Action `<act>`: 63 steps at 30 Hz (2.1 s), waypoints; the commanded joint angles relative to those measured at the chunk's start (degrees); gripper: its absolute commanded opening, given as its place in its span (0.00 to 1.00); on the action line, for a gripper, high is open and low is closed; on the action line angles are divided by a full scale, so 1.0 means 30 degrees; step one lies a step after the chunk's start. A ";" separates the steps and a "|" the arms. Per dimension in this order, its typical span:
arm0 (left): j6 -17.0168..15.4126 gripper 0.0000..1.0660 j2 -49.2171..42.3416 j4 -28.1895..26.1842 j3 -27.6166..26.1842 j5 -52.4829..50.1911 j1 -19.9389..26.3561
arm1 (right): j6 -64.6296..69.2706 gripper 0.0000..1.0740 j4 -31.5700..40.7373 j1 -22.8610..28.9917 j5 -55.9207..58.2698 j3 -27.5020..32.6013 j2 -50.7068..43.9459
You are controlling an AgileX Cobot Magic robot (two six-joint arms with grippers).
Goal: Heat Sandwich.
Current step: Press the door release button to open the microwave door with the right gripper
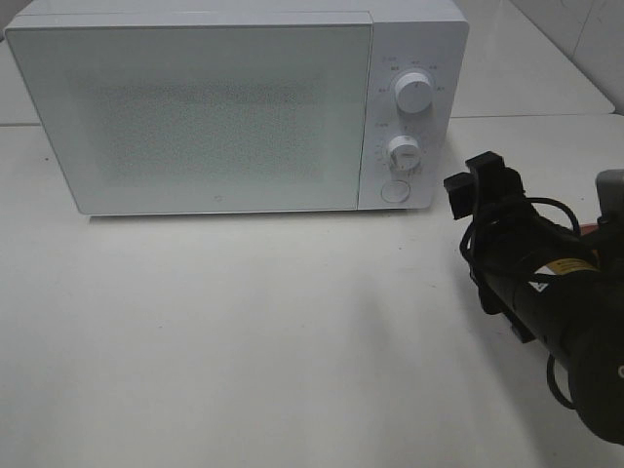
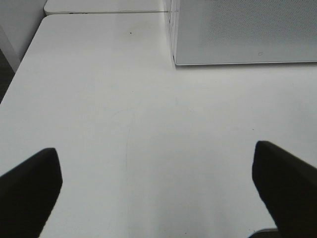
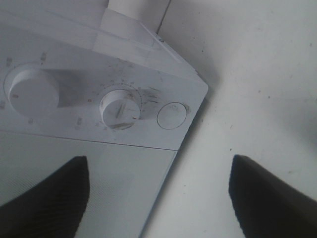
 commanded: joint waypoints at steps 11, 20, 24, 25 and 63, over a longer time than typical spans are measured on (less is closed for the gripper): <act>-0.0095 0.95 -0.0554 -0.0057 0.0057 -0.0134 0.0038 | 0.7296 0.28 0.0000 0.0057 0.0649 -0.0134 -0.0038; -0.0095 0.95 -0.0554 -0.0057 0.0057 -0.0134 0.0038 | 0.6895 0.00 0.0000 0.0057 0.1299 -0.0134 -0.0038; -0.0095 0.95 -0.0554 -0.0057 0.0057 -0.0134 0.0038 | 0.6379 0.01 0.0000 0.0057 0.1604 -0.0153 -0.0038; -0.0095 0.95 -0.0554 -0.0057 0.0057 -0.0134 0.0038 | 0.6245 0.02 0.0000 0.0019 0.1738 -0.0172 -0.0038; -0.0095 0.95 -0.0554 -0.0057 0.0057 -0.0134 0.0038 | 0.5997 0.00 -0.5157 -0.4908 0.5118 -0.8117 0.6627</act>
